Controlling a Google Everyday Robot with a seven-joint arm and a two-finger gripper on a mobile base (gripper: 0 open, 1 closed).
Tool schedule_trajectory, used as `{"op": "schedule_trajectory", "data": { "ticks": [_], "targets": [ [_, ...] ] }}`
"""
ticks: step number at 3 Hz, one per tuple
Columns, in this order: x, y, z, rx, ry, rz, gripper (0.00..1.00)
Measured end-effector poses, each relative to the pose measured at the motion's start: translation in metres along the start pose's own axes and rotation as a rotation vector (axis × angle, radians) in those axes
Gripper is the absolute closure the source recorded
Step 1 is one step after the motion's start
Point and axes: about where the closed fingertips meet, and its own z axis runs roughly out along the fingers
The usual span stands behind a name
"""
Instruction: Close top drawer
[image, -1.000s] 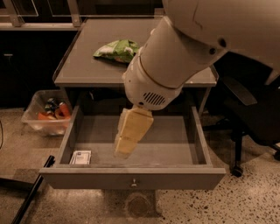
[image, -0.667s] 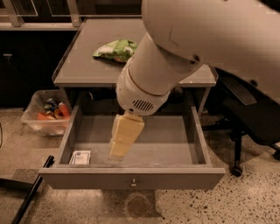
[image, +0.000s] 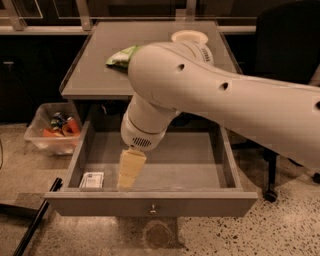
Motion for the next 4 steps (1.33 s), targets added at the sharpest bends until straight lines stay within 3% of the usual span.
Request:
{"op": "schedule_trajectory", "data": {
  "ticks": [2, 3, 4],
  "targets": [
    [-0.001, 0.009, 0.093, -0.067, 0.051, 0.075, 0.00],
    [0.009, 0.010, 0.126, -0.065, 0.069, 0.125, 0.00],
    [0.026, 0.006, 0.151, -0.062, 0.037, 0.176, 0.00]
  ]
}}
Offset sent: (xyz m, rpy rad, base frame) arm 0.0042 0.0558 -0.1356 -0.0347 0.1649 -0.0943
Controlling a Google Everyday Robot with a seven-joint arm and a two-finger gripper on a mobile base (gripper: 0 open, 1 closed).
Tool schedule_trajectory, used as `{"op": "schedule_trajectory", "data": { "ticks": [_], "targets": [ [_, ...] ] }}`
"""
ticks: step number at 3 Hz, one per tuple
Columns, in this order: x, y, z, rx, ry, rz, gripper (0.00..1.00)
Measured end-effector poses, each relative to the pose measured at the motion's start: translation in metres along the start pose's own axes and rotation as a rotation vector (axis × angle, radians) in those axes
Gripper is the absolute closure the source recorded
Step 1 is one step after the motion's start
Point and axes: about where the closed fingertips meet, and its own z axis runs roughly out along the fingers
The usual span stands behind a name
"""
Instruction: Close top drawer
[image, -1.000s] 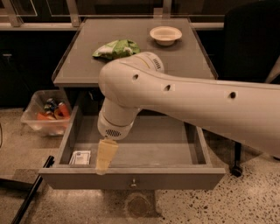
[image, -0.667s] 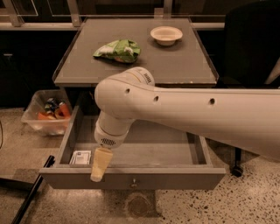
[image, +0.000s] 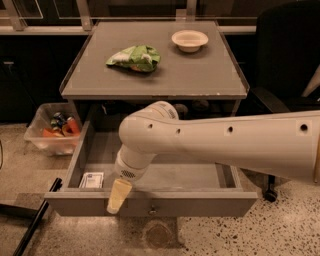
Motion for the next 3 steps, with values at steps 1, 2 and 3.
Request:
{"op": "schedule_trajectory", "data": {
  "ticks": [1, 2, 3],
  "targets": [
    [0.008, -0.010, 0.019, -0.003, -0.051, 0.026, 0.00],
    [0.011, -0.027, 0.030, 0.008, -0.081, 0.033, 0.00],
    [0.007, -0.050, 0.030, 0.034, -0.097, 0.030, 0.19]
  ]
}}
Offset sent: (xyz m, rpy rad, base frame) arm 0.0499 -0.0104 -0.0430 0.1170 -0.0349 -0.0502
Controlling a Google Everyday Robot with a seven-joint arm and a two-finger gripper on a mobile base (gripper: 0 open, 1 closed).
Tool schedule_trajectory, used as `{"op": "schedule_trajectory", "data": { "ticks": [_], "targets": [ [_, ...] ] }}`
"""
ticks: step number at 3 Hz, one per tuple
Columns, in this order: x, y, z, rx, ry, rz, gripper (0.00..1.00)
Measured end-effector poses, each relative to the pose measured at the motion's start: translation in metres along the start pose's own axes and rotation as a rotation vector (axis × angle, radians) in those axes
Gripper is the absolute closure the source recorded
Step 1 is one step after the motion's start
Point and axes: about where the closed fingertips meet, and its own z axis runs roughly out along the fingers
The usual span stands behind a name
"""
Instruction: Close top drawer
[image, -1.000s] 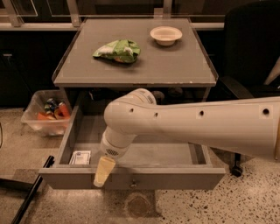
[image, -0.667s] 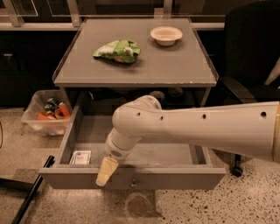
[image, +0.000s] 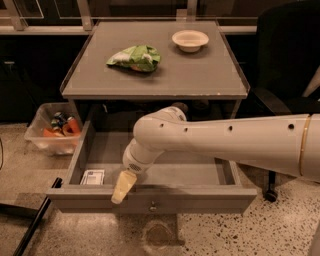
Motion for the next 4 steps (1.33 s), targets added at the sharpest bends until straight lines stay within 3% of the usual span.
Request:
{"op": "schedule_trajectory", "data": {
  "ticks": [1, 2, 3, 4],
  "targets": [
    [-0.008, -0.020, -0.005, 0.033, -0.009, -0.008, 0.42],
    [-0.009, -0.020, -0.007, 0.033, -0.009, -0.008, 0.65],
    [-0.022, -0.041, -0.011, 0.073, -0.023, -0.017, 0.88],
    [-0.024, -0.047, -0.011, 0.088, -0.025, -0.018, 1.00]
  ]
}}
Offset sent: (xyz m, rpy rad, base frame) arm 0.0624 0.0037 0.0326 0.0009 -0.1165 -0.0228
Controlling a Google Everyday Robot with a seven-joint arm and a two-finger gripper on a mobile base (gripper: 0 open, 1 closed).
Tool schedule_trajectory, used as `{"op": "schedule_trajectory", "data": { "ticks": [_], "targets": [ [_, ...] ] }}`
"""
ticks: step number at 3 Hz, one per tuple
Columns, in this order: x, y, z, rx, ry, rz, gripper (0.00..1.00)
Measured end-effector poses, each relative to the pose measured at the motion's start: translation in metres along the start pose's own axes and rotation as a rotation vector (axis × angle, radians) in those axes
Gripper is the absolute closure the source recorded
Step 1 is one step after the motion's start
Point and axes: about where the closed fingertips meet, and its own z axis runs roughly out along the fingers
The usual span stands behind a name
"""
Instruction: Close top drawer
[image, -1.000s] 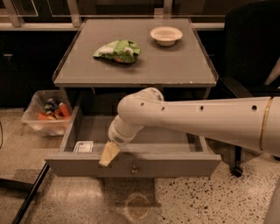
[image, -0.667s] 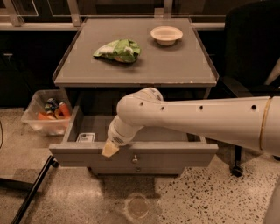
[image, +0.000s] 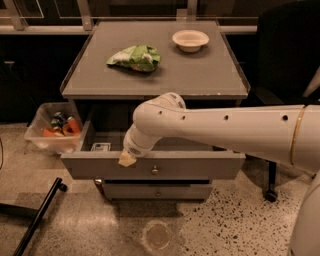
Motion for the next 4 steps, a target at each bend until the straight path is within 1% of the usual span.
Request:
{"op": "schedule_trajectory", "data": {
  "ticks": [1, 2, 3, 4],
  "targets": [
    [-0.005, -0.015, -0.004, 0.038, 0.002, -0.004, 0.81],
    [-0.009, -0.021, -0.008, 0.060, -0.001, -0.005, 0.58],
    [-0.012, -0.032, -0.031, 0.122, -0.013, -0.001, 0.61],
    [-0.010, -0.023, -0.059, 0.142, -0.036, 0.004, 0.84]
  ]
}}
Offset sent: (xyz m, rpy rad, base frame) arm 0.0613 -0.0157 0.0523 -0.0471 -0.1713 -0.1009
